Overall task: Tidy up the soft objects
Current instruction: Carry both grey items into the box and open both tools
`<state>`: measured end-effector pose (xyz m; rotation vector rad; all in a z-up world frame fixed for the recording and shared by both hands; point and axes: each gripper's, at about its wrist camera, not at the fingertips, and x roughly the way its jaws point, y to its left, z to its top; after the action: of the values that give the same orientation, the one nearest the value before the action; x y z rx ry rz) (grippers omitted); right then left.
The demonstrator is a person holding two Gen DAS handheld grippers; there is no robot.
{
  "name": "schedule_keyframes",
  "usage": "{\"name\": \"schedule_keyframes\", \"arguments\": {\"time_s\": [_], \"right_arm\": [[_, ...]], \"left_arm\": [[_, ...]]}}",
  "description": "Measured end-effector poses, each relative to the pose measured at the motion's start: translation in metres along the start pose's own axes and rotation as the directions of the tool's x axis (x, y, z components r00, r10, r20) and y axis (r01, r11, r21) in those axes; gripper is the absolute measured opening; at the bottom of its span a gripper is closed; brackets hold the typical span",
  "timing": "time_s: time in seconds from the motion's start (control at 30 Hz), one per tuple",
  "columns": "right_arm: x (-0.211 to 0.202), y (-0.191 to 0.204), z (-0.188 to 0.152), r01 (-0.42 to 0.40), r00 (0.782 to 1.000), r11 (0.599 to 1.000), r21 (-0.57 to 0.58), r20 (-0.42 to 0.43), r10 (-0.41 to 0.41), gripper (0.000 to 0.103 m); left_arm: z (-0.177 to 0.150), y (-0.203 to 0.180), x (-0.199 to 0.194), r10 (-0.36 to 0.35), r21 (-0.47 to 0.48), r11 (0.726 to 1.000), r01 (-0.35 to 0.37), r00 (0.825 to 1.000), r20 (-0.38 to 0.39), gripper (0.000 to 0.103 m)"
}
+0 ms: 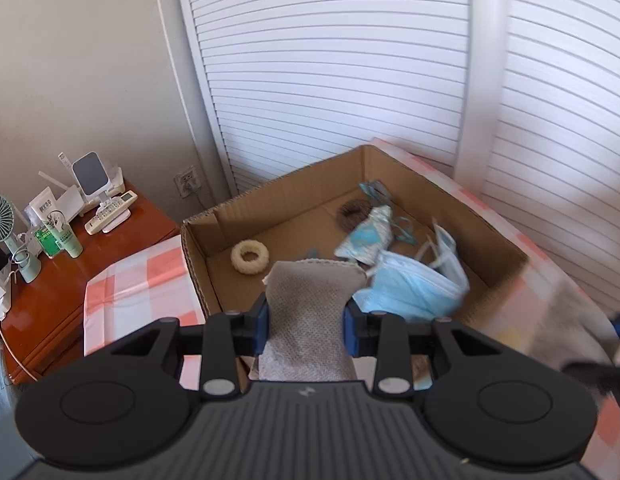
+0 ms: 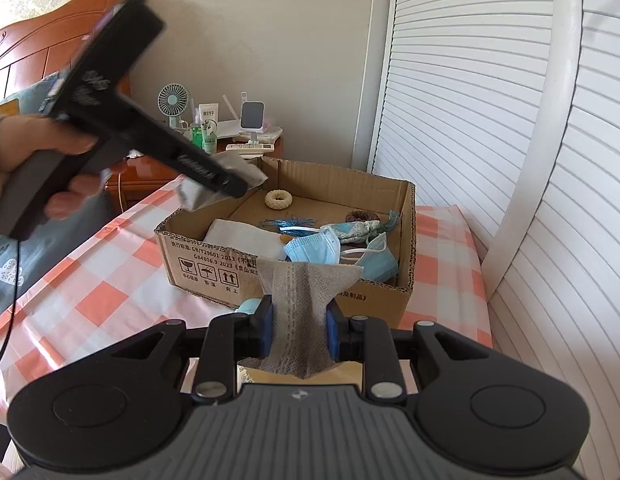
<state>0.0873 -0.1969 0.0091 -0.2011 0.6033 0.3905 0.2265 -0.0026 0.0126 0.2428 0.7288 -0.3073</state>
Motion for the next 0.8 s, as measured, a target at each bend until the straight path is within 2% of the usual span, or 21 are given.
{"name": "schedule_keyframes", "arguments": {"time_s": [0.13, 0.2, 0.23, 0.27, 0.37, 0.53, 0.7, 0.8], "right_arm": [[0.000, -0.002, 0.003, 0.010, 1.000, 1.000, -0.004, 0.003, -0.010, 0.029], [-0.001, -0.003, 0.004, 0.014, 1.000, 1.000, -0.006, 0.008, -0.013, 0.029], [-0.002, -0.003, 0.004, 0.015, 1.000, 1.000, -0.006, 0.009, -0.015, 0.029], [-0.002, -0.004, 0.005, 0.018, 1.000, 1.000, -0.006, 0.011, -0.017, 0.029], [-0.001, -0.007, 0.006, 0.021, 1.000, 1.000, 0.002, 0.012, -0.021, 0.029], [0.005, -0.011, 0.011, 0.023, 1.000, 1.000, 0.006, 0.011, -0.023, 0.029], [0.024, -0.019, 0.031, 0.006, 1.000, 1.000, 0.029, -0.002, -0.006, 0.029], [0.043, -0.023, 0.049, 0.006, 1.000, 0.999, 0.035, -0.011, -0.005, 0.029]], "left_arm": [[0.013, 0.011, 0.027, 0.032, -0.034, 0.999, -0.032, 0.999, -0.014, 0.036], [0.018, 0.019, 0.037, 0.046, -0.057, 0.997, -0.047, 0.999, -0.019, 0.049], [0.020, 0.021, 0.040, 0.056, -0.070, 0.996, -0.058, 0.998, -0.021, 0.075], [0.021, 0.023, 0.042, 0.075, -0.083, 0.994, -0.076, 0.997, -0.019, 0.097], [0.018, 0.028, 0.035, 0.135, -0.106, 0.986, -0.129, 0.990, 0.047, 0.099], [0.004, 0.029, 0.008, 0.123, -0.143, 0.983, -0.115, 0.991, 0.047, 0.100], [-0.021, 0.020, -0.029, 0.118, -0.169, 0.980, -0.109, 0.992, 0.046, 0.101], [-0.038, 0.010, -0.054, 0.148, -0.159, 0.978, -0.136, 0.987, 0.069, 0.102]]}}
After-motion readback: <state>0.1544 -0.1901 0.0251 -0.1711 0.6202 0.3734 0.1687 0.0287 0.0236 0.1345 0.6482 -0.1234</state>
